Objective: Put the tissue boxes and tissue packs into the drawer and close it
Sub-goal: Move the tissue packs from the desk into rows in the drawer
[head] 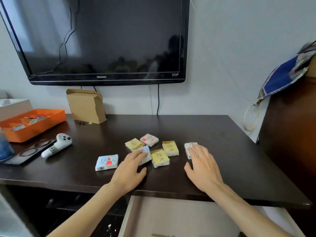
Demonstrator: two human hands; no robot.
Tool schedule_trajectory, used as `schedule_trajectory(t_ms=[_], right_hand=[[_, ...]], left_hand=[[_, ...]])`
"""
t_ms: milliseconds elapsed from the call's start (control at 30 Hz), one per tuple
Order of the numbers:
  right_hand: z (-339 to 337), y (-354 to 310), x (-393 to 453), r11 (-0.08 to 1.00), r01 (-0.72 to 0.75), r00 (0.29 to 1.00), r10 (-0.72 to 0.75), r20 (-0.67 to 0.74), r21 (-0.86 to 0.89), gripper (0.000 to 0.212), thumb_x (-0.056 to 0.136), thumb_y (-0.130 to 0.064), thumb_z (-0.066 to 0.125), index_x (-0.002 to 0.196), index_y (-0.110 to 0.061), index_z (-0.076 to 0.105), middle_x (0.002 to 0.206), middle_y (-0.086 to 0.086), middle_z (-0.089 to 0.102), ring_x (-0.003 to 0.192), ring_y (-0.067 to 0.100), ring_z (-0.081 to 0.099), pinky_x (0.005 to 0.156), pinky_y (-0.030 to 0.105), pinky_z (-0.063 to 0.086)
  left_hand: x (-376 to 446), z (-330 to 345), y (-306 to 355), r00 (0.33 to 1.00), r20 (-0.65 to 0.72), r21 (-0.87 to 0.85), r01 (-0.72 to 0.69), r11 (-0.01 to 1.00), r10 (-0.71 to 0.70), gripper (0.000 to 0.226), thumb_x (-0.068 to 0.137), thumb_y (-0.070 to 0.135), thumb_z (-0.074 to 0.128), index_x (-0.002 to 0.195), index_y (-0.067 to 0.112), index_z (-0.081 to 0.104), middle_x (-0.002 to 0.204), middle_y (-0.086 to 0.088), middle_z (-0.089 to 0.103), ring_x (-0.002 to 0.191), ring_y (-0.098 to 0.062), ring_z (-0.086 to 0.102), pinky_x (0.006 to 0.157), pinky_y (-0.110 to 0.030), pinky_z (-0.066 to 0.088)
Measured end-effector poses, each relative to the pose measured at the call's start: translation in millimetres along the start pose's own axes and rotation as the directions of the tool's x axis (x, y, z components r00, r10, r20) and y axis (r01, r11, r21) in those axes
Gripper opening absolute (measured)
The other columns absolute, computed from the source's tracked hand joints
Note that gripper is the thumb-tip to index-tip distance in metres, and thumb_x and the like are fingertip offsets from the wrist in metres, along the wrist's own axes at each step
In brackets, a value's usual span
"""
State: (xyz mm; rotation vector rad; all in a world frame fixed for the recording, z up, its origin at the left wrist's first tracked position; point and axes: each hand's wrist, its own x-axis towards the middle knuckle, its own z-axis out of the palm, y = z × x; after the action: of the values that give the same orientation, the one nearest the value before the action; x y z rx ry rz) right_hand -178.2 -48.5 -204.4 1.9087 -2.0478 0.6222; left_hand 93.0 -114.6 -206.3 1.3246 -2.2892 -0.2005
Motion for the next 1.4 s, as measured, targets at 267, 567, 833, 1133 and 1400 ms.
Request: schedule_trajectory(t_ms=[267, 567, 833, 1133, 1400], right_hand=[[11.8, -18.6, 18.5, 0.918, 0.395, 0.905, -0.396, 0.156, 0.039, 0.06, 0.102, -0.022, 0.042, 0.159, -0.014, 0.029, 0.169, 0.002, 0.022, 0.158, 0.022, 0.006, 0.125, 0.037, 0.005], [1.6, -17.4, 9.3, 0.98, 0.182, 0.983, -0.178, -0.047, 0.08, 0.046, 0.093, -0.05, 0.048, 0.111, -0.015, 0.071, 0.11, 0.001, 0.064, 0.107, 0.024, 0.056, 0.092, 0.04, 0.048], [-0.5, -14.4, 4.0, 0.947, 0.165, 0.982, -0.185, 0.047, 0.275, 0.03, 0.08, -0.012, 0.057, 0.106, -0.025, 0.067, 0.115, -0.012, 0.058, 0.11, 0.015, 0.048, 0.071, 0.033, 0.044], [1.4, -13.7, 6.0, 0.965, 0.192, 0.972, -0.162, -0.167, 0.178, 0.023, 0.081, -0.011, 0.061, 0.102, -0.016, 0.069, 0.108, 0.004, 0.062, 0.103, 0.028, 0.057, 0.076, 0.039, 0.048], [0.6, -12.7, -2.1, 0.979, 0.127, 0.992, -0.122, -0.039, 0.157, 0.034, 0.09, -0.052, 0.058, 0.106, -0.025, 0.071, 0.112, -0.006, 0.058, 0.11, 0.019, 0.05, 0.069, 0.032, 0.045]], left_hand=[[-4.7, 29.7, 37.6, 0.967, -0.01, 0.218, -0.246, 0.944, 0.254, 0.058, 0.096, 0.041, 0.031, 0.151, 0.024, 0.034, 0.161, 0.009, 0.028, 0.154, -0.015, 0.004, 0.121, -0.035, -0.003], [-9.0, 21.1, 38.5, 0.989, -0.031, 0.032, -0.141, 0.989, 0.142, 0.047, 0.087, 0.049, 0.044, 0.124, 0.021, 0.051, 0.121, 0.007, 0.048, 0.11, -0.01, 0.044, 0.098, -0.03, 0.043], [-6.3, 21.0, 37.1, 0.991, -0.007, 0.047, -0.13, 0.99, 0.13, 0.045, 0.09, 0.058, 0.043, 0.118, 0.025, 0.056, 0.146, 0.007, 0.046, 0.134, -0.014, 0.039, 0.109, -0.03, 0.034], [-5.2, 19.9, 36.3, 0.995, -0.011, 0.052, -0.098, 0.994, 0.099, 0.048, 0.088, 0.062, 0.048, 0.126, 0.033, 0.056, 0.13, 0.006, 0.054, 0.125, -0.016, 0.043, 0.105, -0.033, 0.035], [-10.9, 16.7, 42.1, 0.98, -0.074, 0.187, -0.166, 0.968, 0.183, 0.066, 0.098, 0.059, 0.012, 0.13, 0.03, 0.062, 0.103, 0.006, 0.044, 0.095, -0.015, 0.038, 0.095, -0.034, 0.036]])
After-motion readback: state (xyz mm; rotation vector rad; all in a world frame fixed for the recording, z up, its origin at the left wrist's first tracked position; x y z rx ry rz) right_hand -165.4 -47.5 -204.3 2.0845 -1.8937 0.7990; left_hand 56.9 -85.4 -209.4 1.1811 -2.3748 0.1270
